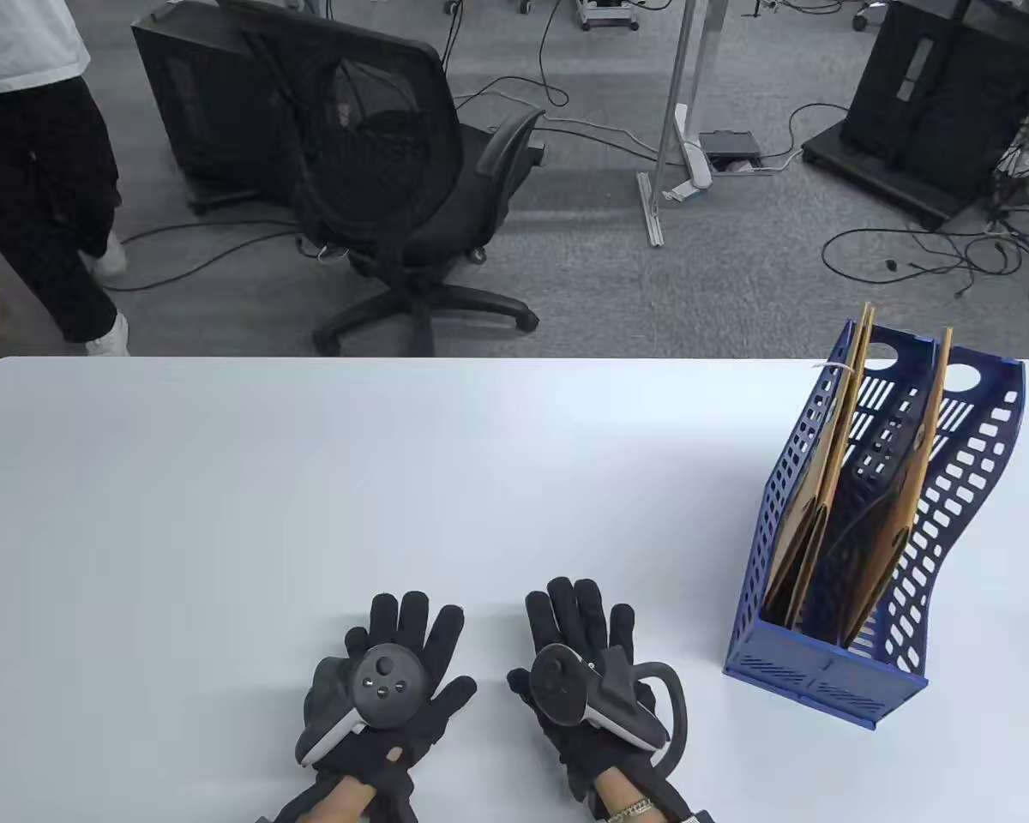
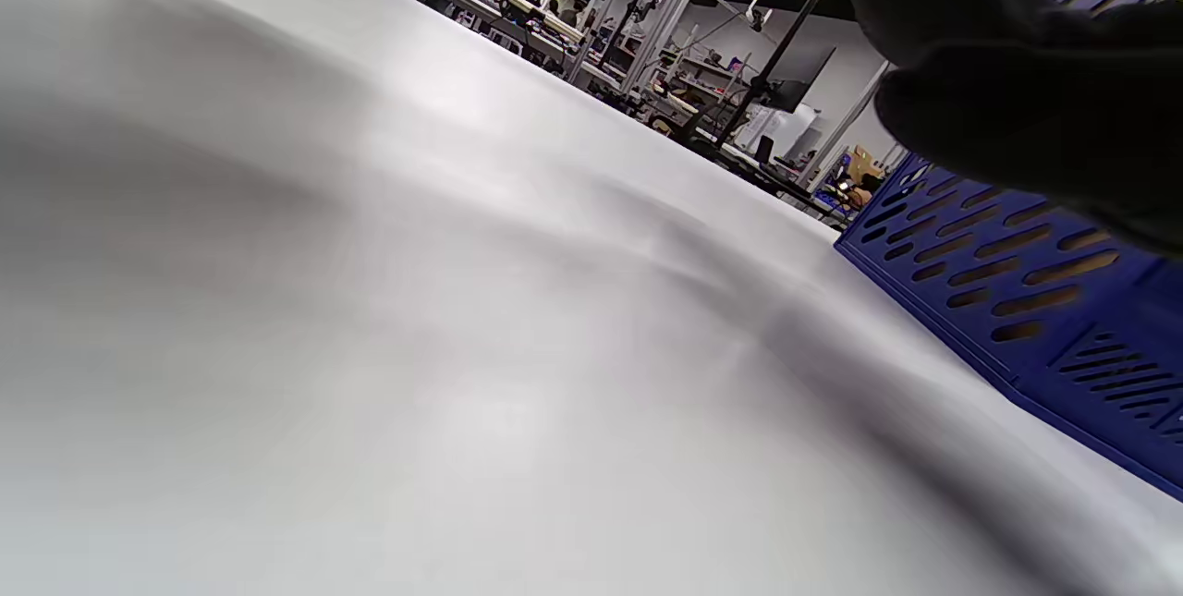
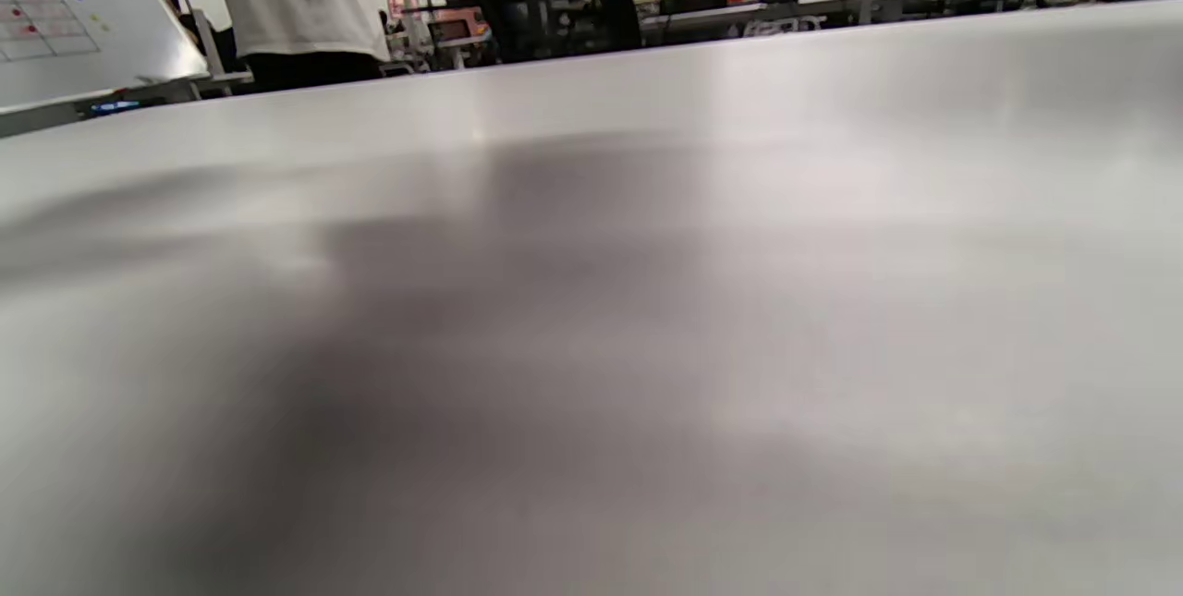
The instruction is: Pull cardstock from document pouches and stack
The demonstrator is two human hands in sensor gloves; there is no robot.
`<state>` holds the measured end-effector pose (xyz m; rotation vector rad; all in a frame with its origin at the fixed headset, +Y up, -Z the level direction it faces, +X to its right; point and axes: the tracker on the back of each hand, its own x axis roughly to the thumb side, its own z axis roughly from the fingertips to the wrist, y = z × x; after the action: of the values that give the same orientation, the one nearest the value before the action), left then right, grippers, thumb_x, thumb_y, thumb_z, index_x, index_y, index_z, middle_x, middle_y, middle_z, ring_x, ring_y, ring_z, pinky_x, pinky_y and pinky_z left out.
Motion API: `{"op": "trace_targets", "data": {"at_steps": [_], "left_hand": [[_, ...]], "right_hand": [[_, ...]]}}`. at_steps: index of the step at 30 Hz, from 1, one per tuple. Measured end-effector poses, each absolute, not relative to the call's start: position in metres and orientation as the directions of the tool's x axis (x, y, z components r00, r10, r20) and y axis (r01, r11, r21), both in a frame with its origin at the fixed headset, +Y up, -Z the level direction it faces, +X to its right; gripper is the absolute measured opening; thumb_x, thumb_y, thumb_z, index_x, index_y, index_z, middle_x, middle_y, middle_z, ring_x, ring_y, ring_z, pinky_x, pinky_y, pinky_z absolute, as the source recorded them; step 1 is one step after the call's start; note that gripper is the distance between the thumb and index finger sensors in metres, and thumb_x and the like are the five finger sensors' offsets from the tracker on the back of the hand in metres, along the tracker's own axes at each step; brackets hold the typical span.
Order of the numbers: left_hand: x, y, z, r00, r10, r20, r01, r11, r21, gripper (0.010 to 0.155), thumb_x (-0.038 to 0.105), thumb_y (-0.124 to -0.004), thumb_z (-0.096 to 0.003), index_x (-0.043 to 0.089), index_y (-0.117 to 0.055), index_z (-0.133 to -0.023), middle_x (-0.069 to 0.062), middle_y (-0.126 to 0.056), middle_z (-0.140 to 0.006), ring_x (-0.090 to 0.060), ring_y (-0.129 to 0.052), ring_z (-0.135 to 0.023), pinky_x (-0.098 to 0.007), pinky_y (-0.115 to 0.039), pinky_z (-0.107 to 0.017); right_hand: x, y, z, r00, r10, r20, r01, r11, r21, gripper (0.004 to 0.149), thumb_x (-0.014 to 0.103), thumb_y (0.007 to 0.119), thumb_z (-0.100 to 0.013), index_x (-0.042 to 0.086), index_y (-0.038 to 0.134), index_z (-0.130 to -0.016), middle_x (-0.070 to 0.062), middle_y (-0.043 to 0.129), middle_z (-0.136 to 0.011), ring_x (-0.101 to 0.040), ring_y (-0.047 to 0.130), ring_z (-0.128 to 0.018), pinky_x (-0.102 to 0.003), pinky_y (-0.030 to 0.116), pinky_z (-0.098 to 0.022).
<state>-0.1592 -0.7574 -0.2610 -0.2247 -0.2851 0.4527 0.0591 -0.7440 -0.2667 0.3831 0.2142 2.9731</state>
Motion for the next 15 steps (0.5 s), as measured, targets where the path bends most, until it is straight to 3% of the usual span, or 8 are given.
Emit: {"op": "trace_targets", "data": {"at_steps": [6, 9, 15], "left_hand": [[-0.159, -0.754, -0.259, 0.858, 0.455, 0.240, -0.394, 0.881, -0.262, 0.073, 0.059, -0.056, -0.0522, 0.040, -0.014, -0.108, -0.002, -0.002, -0.118, -0.031, 0.009, -0.102, -0.059, -0.007, -0.068], [-0.159, -0.755, -0.259, 0.846, 0.478, 0.237, -0.414, 0.868, -0.274, 0.073, 0.059, -0.056, -0.0522, 0.040, -0.013, -0.108, -0.002, -0.002, -0.117, -0.031, 0.010, -0.102, -0.059, -0.006, -0.067], [-0.162, -0.753, -0.259, 0.850, 0.473, 0.234, -0.414, 0.873, -0.259, 0.073, 0.060, -0.056, -0.0521, 0.040, -0.014, -0.108, -0.002, -0.002, -0.118, -0.031, 0.009, -0.102, -0.059, -0.006, -0.067]], "right_hand": [[0.062, -0.741, -0.266, -0.954, 0.188, 0.234, -0.157, -0.977, 0.145, 0.078, 0.053, 0.053, -0.059, 0.024, 0.000, -0.108, -0.002, -0.007, -0.113, -0.027, -0.017, -0.096, -0.056, -0.001, -0.068], [0.066, -0.729, -0.264, -0.949, 0.202, 0.243, -0.189, -0.979, 0.077, 0.078, 0.053, 0.054, -0.058, 0.025, 0.000, -0.108, -0.002, -0.006, -0.113, -0.027, -0.016, -0.096, -0.056, 0.000, -0.069], [0.094, -0.657, -0.248, -0.932, 0.253, 0.261, -0.319, -0.913, -0.255, 0.079, 0.055, 0.055, -0.058, 0.026, 0.004, -0.111, -0.001, -0.002, -0.117, -0.027, -0.011, -0.101, -0.055, 0.006, -0.074]]}}
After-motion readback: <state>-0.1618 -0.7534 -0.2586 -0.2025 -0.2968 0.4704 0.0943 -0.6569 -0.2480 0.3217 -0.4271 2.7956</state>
